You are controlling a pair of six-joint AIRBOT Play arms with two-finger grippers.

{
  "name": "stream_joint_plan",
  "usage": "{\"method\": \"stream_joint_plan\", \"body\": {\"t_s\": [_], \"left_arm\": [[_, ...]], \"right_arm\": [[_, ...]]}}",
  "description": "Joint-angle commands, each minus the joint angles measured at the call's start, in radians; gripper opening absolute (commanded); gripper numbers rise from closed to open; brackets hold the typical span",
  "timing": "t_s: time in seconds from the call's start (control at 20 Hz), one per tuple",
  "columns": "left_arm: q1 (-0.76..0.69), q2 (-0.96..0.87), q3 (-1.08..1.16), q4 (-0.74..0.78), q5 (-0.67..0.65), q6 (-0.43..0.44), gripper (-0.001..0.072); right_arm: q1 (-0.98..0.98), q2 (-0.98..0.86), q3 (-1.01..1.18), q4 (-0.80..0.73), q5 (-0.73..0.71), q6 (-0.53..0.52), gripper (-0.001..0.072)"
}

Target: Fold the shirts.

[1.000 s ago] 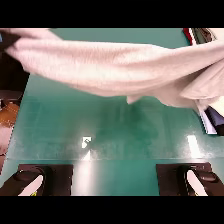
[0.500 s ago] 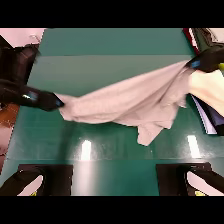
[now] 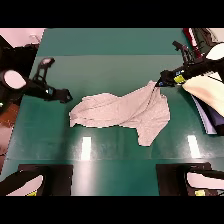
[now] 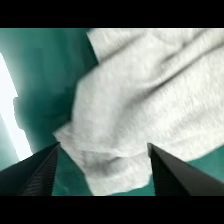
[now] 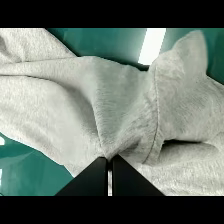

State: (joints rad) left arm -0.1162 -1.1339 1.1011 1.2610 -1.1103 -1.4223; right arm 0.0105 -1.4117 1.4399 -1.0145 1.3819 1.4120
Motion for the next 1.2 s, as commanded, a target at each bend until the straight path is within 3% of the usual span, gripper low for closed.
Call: {"method": "stream_joint_plan", "body": {"t_s": [0.0, 0.15, 0.4, 0.7, 0.95, 1.05, 1.1, 1.15], "left_arm": [[0.001, -0.016, 0.101, 0.115, -0.138, -0.029, 0.0643], [0.001, -0.016, -0.025, 0.114, -0.196, -0.029, 0.0644], [0.001, -0.016, -0.287, -0.046, -0.041, -0.027, 0.0644], [0.000, -0.029, -0.380, -0.262, 0.129, 0.045, 0.0643], [0.000, -0.084, -0.381, -0.306, 0.125, 0.046, 0.0640], [0.000, -0.085, -0.381, -0.330, 0.148, 0.055, 0.0255], [0.000, -0.085, -0.381, -0.344, 0.162, 0.064, 0.0154], [0.000, -0.084, -0.381, -0.355, 0.170, 0.068, 0.0113]], "right_arm": [[-0.022, -0.008, 0.024, -0.002, 0.034, -0.008, 0.0013], [-0.028, 0.021, 0.023, -0.010, 0.033, -0.027, 0.0013], [-0.028, 0.053, 0.023, -0.010, 0.032, -0.033, 0.0013], [-0.019, 0.053, 0.023, -0.008, 0.033, -0.033, 0.0014], [-0.019, 0.053, 0.023, -0.007, 0.034, -0.033, 0.0014], [-0.019, 0.053, 0.023, -0.007, 0.035, -0.033, 0.0013], [-0.019, 0.053, 0.023, -0.007, 0.035, -0.033, 0.0013], [-0.019, 0.053, 0.023, -0.007, 0.035, -0.033, 0.0013]]}}
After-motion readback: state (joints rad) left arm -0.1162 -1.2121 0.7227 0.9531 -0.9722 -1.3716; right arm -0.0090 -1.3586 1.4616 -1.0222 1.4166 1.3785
